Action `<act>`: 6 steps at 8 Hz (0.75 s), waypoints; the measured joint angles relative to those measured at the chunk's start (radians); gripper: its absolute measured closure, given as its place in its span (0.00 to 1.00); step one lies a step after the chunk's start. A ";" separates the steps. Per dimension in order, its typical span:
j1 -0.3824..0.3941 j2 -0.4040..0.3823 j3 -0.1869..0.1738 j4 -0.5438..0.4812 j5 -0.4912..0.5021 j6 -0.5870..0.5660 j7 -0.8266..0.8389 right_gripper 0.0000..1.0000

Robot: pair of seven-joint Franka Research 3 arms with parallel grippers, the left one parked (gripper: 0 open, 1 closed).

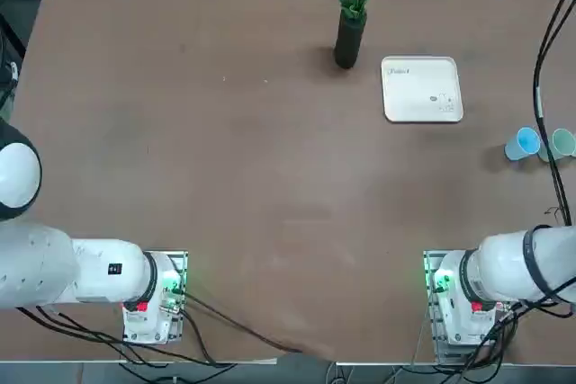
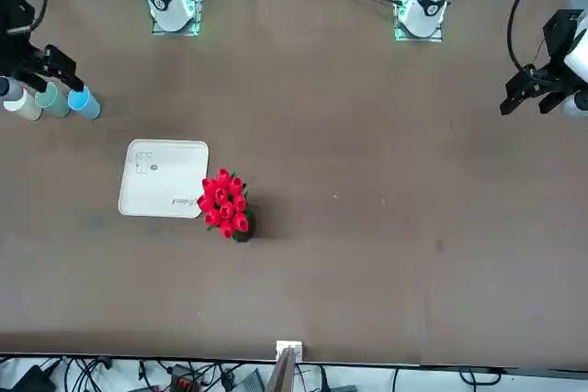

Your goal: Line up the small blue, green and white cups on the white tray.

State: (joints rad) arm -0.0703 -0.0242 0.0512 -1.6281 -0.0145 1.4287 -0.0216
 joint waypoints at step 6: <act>-0.310 0.071 -0.012 -0.340 -0.006 0.239 -0.191 0.00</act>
State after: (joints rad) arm -0.3806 0.0468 0.0395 -1.9682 -0.0201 1.6674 -0.2127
